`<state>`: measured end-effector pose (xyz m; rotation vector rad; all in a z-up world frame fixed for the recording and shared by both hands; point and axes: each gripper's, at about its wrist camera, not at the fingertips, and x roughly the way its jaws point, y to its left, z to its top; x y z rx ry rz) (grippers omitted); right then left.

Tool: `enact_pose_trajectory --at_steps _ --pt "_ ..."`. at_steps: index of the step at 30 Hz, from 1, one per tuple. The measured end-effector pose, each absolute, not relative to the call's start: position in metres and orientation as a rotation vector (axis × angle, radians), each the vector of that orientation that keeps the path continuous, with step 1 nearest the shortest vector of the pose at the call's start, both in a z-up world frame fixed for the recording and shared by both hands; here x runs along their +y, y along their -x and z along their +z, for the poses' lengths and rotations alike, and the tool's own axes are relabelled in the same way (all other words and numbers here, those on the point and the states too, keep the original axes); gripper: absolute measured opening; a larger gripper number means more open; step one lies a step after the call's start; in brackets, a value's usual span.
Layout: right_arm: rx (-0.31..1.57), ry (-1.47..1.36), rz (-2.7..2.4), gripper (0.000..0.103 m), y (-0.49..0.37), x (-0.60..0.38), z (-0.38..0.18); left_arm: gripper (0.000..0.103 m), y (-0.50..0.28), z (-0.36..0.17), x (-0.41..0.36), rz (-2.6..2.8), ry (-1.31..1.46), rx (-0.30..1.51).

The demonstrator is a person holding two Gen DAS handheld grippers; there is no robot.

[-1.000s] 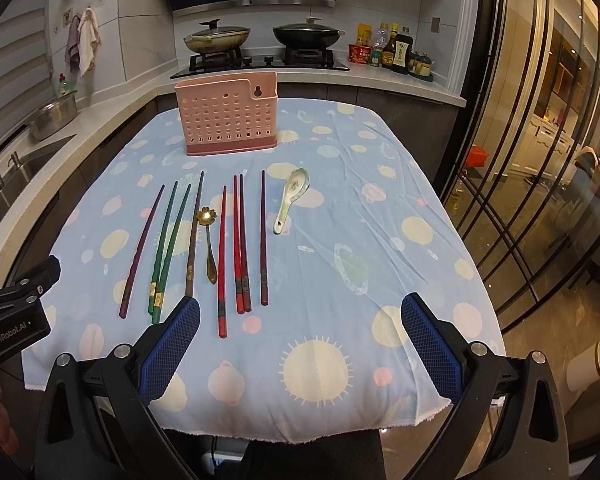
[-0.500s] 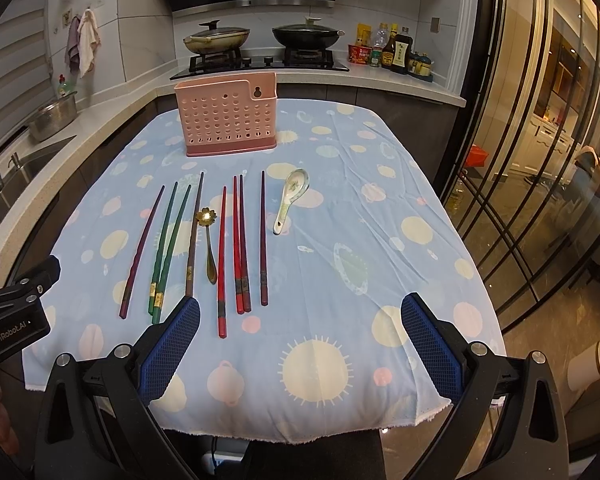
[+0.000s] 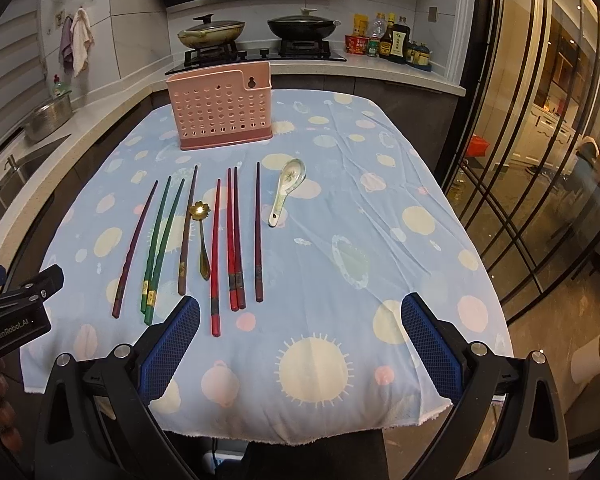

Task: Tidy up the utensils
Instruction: 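Grasp the lone dark red chopstick with the left gripper while the right gripper grasps the white ceramic spoon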

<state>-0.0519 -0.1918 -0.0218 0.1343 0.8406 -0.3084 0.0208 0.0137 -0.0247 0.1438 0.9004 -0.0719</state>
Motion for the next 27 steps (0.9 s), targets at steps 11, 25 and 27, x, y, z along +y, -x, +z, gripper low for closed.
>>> enact_pose_trajectory --at_steps 11,25,27 --pt "0.904 -0.17 -0.325 0.097 0.033 -0.21 -0.051 0.096 -0.056 -0.079 0.016 -0.097 -0.121 1.004" --pt "0.943 -0.173 -0.325 0.097 -0.003 -0.22 -0.073 0.066 -0.075 -0.118 0.015 -0.166 -0.096 1.095" --pt "0.944 -0.168 -0.32 0.097 -0.009 -0.22 -0.075 0.06 -0.074 -0.118 0.014 -0.177 -0.105 1.086"
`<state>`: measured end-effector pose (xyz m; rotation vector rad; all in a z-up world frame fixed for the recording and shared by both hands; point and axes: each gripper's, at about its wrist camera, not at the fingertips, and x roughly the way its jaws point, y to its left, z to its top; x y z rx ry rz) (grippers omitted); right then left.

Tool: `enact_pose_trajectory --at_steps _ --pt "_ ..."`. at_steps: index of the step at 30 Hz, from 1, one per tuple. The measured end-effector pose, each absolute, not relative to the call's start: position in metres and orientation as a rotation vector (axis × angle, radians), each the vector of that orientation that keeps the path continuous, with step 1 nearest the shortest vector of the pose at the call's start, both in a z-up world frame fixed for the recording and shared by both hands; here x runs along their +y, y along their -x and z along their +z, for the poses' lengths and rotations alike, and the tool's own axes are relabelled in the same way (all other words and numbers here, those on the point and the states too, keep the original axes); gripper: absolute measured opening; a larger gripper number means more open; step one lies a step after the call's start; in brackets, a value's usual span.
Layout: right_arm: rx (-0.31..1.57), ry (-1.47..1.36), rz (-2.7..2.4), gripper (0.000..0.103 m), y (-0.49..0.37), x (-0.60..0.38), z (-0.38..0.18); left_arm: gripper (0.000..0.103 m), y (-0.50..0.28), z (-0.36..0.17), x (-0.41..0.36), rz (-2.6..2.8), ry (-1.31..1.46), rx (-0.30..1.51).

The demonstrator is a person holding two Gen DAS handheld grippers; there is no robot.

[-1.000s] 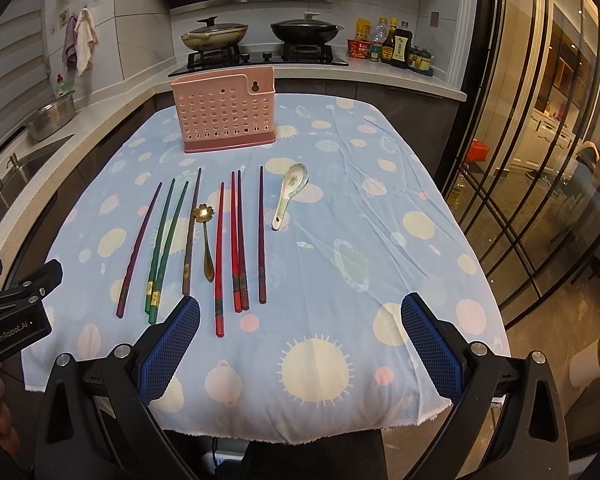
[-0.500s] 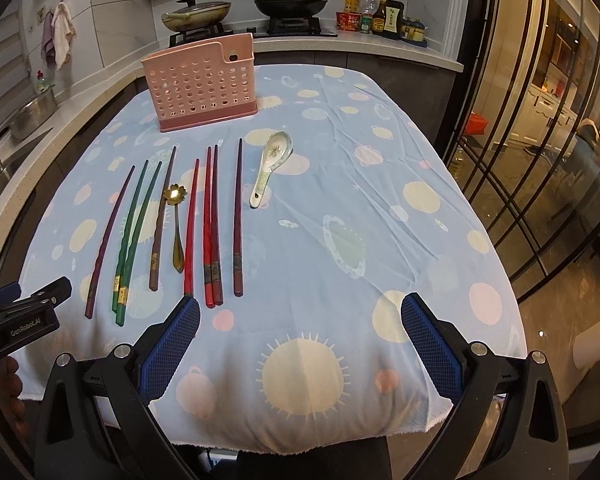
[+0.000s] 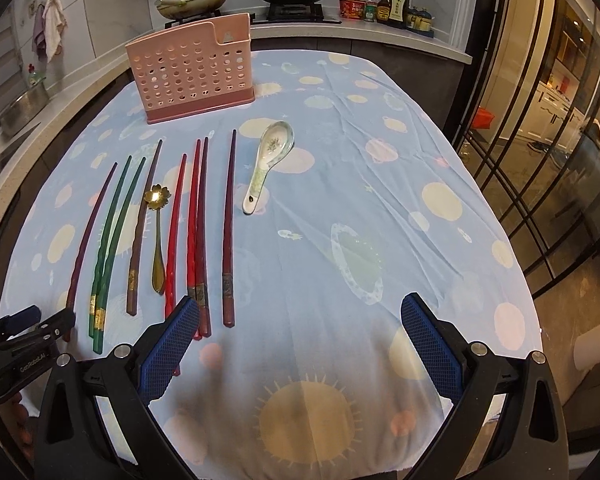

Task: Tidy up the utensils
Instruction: 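Grasp the lone dark red chopstick with the left gripper while the right gripper grasps the white ceramic spoon, then lift the chopstick with the left gripper while the right gripper carries the spoon toward the pink holder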

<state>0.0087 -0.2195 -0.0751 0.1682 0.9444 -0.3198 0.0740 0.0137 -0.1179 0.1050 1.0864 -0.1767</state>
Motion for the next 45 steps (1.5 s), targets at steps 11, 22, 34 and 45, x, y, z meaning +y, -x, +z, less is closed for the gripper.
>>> enact_pose_trajectory --at_steps 11,22,34,45 --pt "0.927 -0.203 -0.313 0.077 -0.066 -0.235 -0.087 0.011 -0.087 -0.115 0.014 -0.212 -0.084 1.08" --pt "0.961 -0.264 -0.282 0.04 -0.131 -0.237 -0.107 0.011 -0.092 -0.116 0.012 -0.216 -0.084 1.071" --pt "0.973 -0.26 -0.258 0.01 -0.126 -0.24 -0.119 0.008 -0.092 -0.116 0.013 -0.222 -0.072 1.068" --pt "0.947 -0.29 -0.217 0.008 -0.073 -0.245 -0.095 0.007 -0.076 -0.097 0.023 -0.243 -0.037 1.047"
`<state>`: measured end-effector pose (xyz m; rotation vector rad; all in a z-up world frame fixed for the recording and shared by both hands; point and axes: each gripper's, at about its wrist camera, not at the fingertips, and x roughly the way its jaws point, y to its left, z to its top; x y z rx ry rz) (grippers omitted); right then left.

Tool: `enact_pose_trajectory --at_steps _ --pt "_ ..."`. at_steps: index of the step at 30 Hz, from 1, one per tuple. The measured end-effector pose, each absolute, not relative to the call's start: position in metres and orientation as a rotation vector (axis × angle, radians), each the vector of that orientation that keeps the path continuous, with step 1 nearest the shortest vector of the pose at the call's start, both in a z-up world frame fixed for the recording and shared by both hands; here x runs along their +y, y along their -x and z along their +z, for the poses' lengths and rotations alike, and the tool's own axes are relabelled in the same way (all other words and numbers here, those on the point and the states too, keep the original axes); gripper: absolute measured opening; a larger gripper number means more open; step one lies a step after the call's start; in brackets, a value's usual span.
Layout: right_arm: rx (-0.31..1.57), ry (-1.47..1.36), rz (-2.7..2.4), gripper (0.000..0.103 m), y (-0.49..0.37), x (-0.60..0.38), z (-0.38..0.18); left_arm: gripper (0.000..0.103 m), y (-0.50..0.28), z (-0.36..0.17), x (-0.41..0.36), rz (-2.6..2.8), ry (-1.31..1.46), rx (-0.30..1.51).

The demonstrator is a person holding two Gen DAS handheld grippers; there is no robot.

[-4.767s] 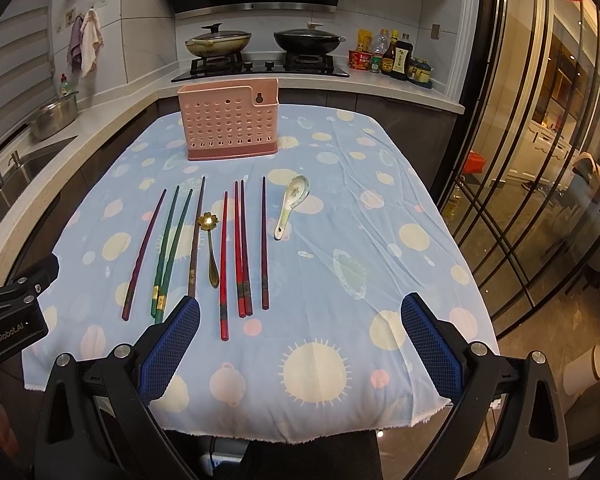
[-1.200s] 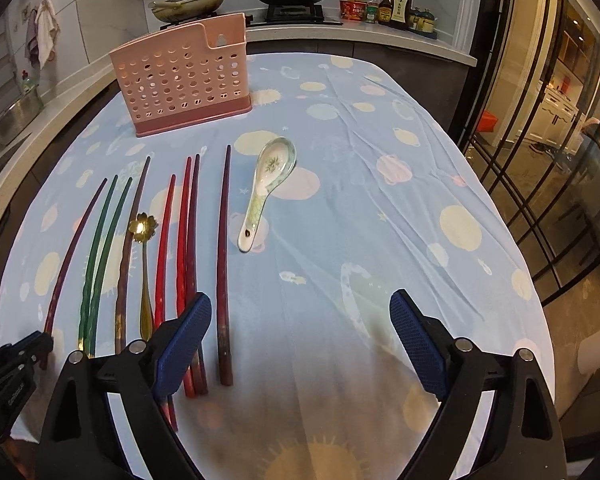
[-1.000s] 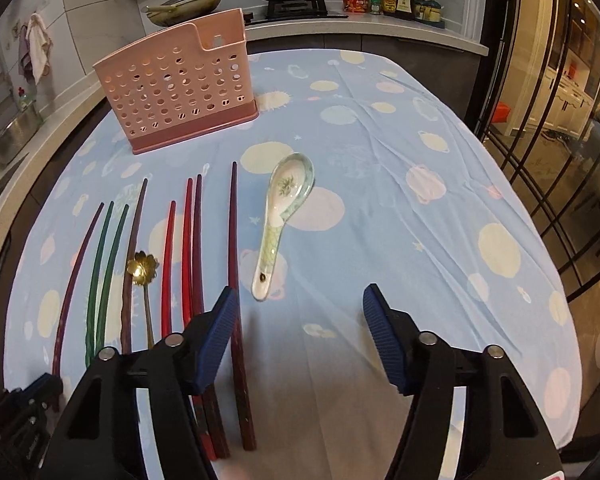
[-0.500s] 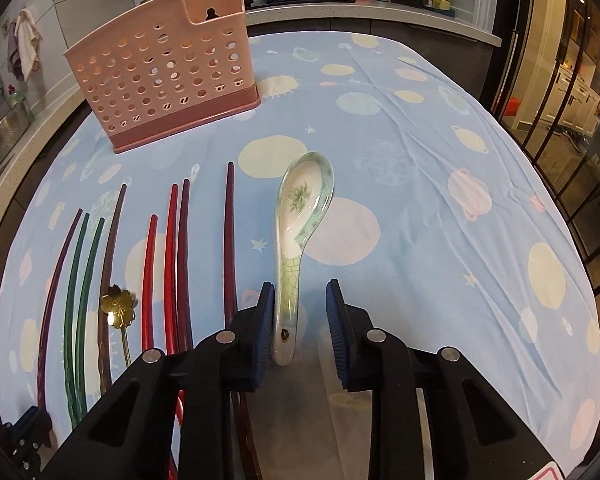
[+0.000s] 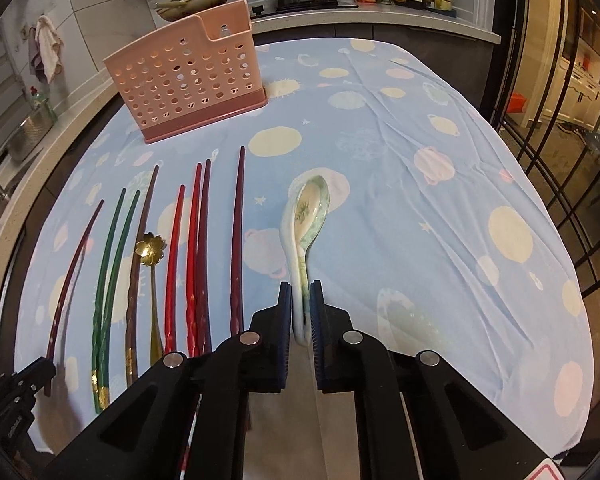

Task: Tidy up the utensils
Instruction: 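Lift the chopstick with the left gripper while the right gripper carries the spoon toward the pink holder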

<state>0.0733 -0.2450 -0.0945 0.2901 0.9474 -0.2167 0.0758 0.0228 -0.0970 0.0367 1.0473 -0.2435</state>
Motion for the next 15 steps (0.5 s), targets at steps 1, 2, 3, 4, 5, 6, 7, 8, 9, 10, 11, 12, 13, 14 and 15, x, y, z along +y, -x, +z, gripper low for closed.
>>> enact_pose_trajectory --at_steps 1,2,3,4,5,6,7,8,9,10,11,12,13,14,15 --pt "0.94 -0.291 -0.212 0.008 -0.068 -0.244 -0.09 0.007 -0.073 -0.094 0.024 -0.247 -0.033 1.042" --pt "0.931 -0.29 -0.21 0.008 -0.063 -0.244 -0.086 0.007 -0.07 -0.089 0.025 -0.25 -0.03 1.035" --pt "0.922 -0.29 -0.207 0.008 -0.057 -0.243 -0.081 0.007 -0.068 -0.086 0.026 -0.251 -0.028 1.028" --pt "0.913 -0.293 -0.202 0.008 -0.052 -0.243 -0.076 0.007 -0.066 -0.081 0.027 -0.251 -0.026 1.017" --pt "0.902 -0.294 -0.198 0.008 -0.048 -0.243 -0.071 0.007 -0.064 -0.075 0.027 -0.253 -0.023 1.005" --pt "0.89 -0.292 -0.194 0.008 -0.044 -0.242 -0.065 0.007 -0.062 -0.07 0.028 -0.254 -0.02 0.993" --pt "0.879 -0.289 -0.192 0.008 -0.041 -0.242 -0.06 0.007 -0.061 -0.064 0.029 -0.256 -0.015 0.98" --pt "0.867 -0.282 -0.191 0.008 -0.038 -0.241 -0.054 0.007 -0.06 -0.058 0.03 -0.259 -0.008 0.968" --pt "0.857 -0.276 -0.189 0.007 -0.037 -0.241 -0.05 0.007 -0.06 -0.053 0.03 -0.263 -0.002 0.956" --pt "0.847 -0.274 -0.186 0.007 -0.036 -0.241 -0.045 0.007 -0.061 -0.047 0.03 -0.265 0.001 0.944" --pt "0.839 -0.274 -0.182 0.006 -0.035 -0.241 -0.041 0.007 -0.062 -0.042 0.03 -0.268 0.004 0.933" --pt "0.831 -0.275 -0.177 0.006 -0.036 -0.241 -0.038 0.007 -0.063 -0.038 0.03 -0.271 0.006 0.921" --pt "0.825 -0.275 -0.173 0.006 -0.037 -0.241 -0.035 0.007 -0.065 -0.033 0.029 -0.272 0.01 0.91" --pt "0.819 -0.275 -0.169 0.006 -0.038 -0.241 -0.032 0.007 -0.068 -0.028 0.028 -0.278 0.014 0.899" --pt "0.813 -0.273 -0.166 0.006 -0.04 -0.24 -0.029 0.007 -0.071 -0.023 0.028 -0.279 0.014 0.886"
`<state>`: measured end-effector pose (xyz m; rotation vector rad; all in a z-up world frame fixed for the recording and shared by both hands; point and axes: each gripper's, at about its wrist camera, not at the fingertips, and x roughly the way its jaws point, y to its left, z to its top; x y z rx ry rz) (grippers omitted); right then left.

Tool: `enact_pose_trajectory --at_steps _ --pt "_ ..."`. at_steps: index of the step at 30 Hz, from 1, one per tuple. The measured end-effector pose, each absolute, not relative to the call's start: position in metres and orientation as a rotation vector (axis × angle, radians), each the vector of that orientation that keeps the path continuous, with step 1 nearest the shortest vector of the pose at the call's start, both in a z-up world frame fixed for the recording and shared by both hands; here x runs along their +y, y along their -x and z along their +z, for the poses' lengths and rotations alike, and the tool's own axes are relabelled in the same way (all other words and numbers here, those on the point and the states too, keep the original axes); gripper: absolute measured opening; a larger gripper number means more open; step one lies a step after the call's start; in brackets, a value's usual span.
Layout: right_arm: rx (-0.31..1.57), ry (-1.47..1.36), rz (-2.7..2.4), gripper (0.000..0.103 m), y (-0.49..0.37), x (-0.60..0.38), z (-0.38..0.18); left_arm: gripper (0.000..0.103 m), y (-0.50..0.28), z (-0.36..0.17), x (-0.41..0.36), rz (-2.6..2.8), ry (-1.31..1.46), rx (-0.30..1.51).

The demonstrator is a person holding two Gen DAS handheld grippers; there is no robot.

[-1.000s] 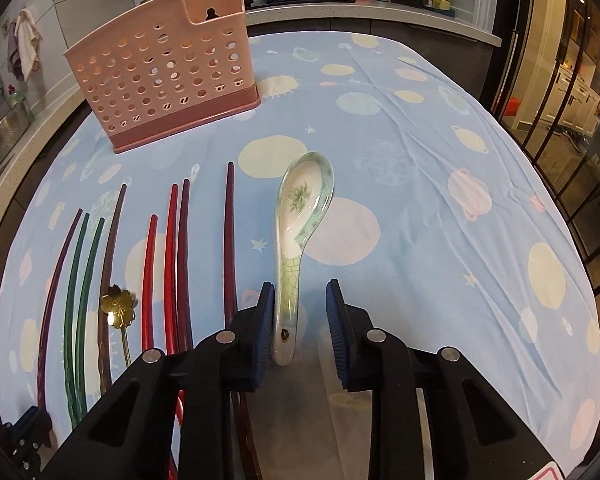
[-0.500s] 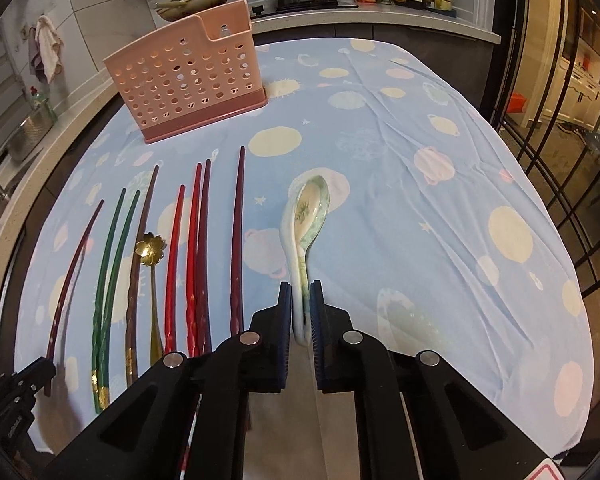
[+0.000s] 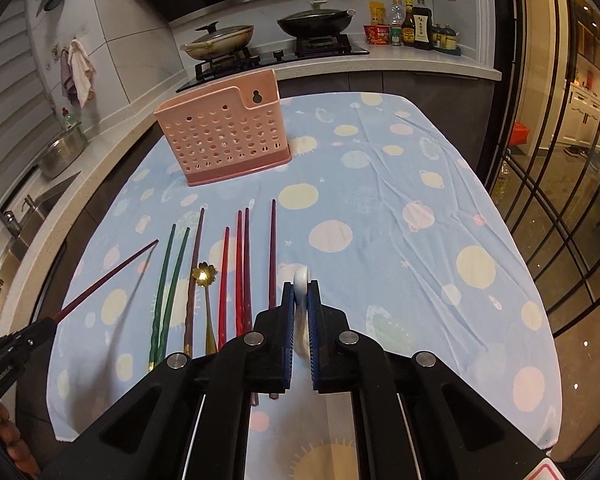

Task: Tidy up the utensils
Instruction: 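Lift the chopstick with the left gripper while the right gripper carries the spoon toward the pink holder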

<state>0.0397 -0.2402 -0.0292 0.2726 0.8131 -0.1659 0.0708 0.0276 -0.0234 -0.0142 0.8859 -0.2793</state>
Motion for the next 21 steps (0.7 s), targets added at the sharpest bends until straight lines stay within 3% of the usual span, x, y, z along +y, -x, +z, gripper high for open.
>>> enact_pose_trajectory --at_steps 21 --pt "0.664 -0.352 0.006 0.006 -0.15 -0.257 0.053 0.007 -0.181 0.097 0.002 -0.308 0.023 0.595"
